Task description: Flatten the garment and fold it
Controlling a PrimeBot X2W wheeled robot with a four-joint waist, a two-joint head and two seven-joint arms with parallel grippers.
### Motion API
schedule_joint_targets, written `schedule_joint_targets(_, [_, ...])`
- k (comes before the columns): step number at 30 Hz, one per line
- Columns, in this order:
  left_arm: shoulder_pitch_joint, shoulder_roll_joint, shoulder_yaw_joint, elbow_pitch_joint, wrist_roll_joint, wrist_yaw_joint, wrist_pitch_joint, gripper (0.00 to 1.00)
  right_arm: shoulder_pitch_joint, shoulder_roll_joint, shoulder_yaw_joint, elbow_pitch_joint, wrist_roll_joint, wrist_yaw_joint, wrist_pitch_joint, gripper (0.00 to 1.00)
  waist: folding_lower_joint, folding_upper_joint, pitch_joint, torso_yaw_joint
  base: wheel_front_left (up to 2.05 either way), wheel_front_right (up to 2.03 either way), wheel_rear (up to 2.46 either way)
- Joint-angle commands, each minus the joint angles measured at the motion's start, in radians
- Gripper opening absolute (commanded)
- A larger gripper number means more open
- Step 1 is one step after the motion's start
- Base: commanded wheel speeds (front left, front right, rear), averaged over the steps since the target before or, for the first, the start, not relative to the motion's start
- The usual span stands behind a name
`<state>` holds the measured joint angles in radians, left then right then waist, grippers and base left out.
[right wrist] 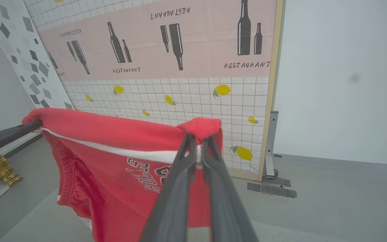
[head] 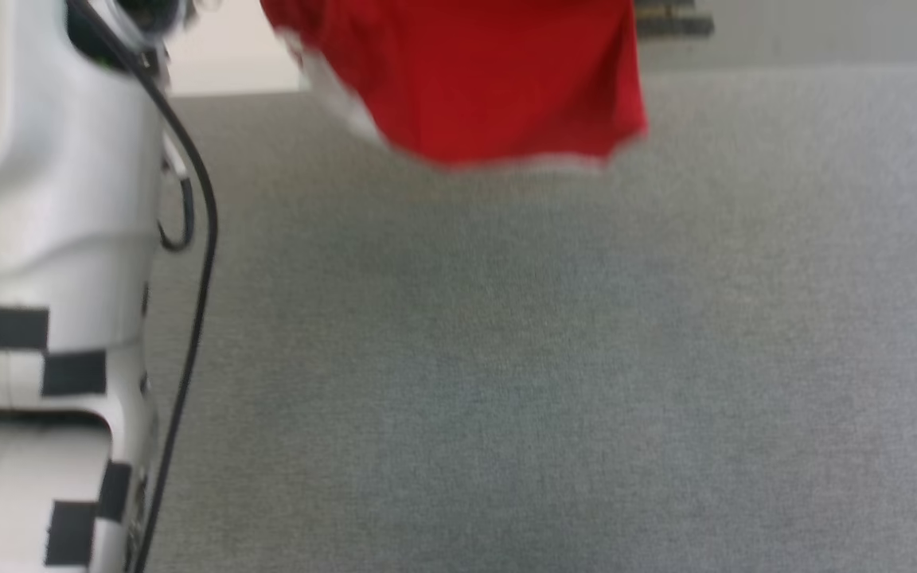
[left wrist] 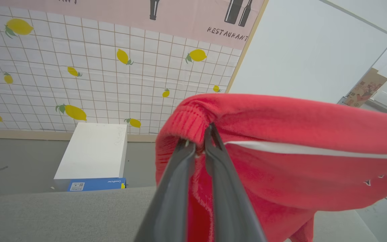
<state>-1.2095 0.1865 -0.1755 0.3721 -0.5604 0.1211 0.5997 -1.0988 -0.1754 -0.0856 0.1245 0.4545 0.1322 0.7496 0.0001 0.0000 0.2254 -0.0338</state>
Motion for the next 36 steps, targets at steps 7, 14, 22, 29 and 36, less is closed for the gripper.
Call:
schedule_joint_targets(7, [-0.182, 0.011, -0.013, 0.109, 0.068, -0.033, -0.162, 0.00, -0.214, 0.008, 0.002, 0.149, -0.077, -0.002, -0.120, 0.00, -0.0001, 0.0000, 0.245, -0.058, 0.00, 0.00, 0.00])
schedule_joint_targets(14, [-0.196, 0.005, -0.023, 0.220, 0.063, -0.102, -0.284, 0.00, -0.232, -0.009, 0.079, 0.210, -0.065, -0.002, -0.163, 0.00, -0.0001, 0.0000, 0.294, -0.049, 0.00, 0.00, 0.00])
schedule_joint_targets(22, [-0.076, -0.035, -0.044, 0.328, 0.016, -0.192, -0.370, 0.00, -0.060, -0.070, 0.189, 0.160, 0.042, -0.002, -0.181, 0.00, -0.0001, 0.0000, 0.261, -0.012, 0.00, 0.00, 0.00])
schedule_joint_targets(29, [0.245, -0.059, -0.090, 0.357, -0.095, -0.246, -0.347, 0.00, 0.366, -0.130, 0.175, 0.008, 0.163, -0.002, -0.193, 0.00, -0.0001, 0.0000, 0.078, 0.035, 0.00, 0.00, 0.00])
schedule_joint_targets(36, [0.572, -0.072, -0.137, 0.263, -0.181, -0.250, -0.285, 0.00, 0.755, -0.087, 0.069, -0.117, 0.202, -0.002, -0.134, 0.00, -0.0001, 0.0000, -0.057, 0.058, 0.00, 0.00, 0.00])
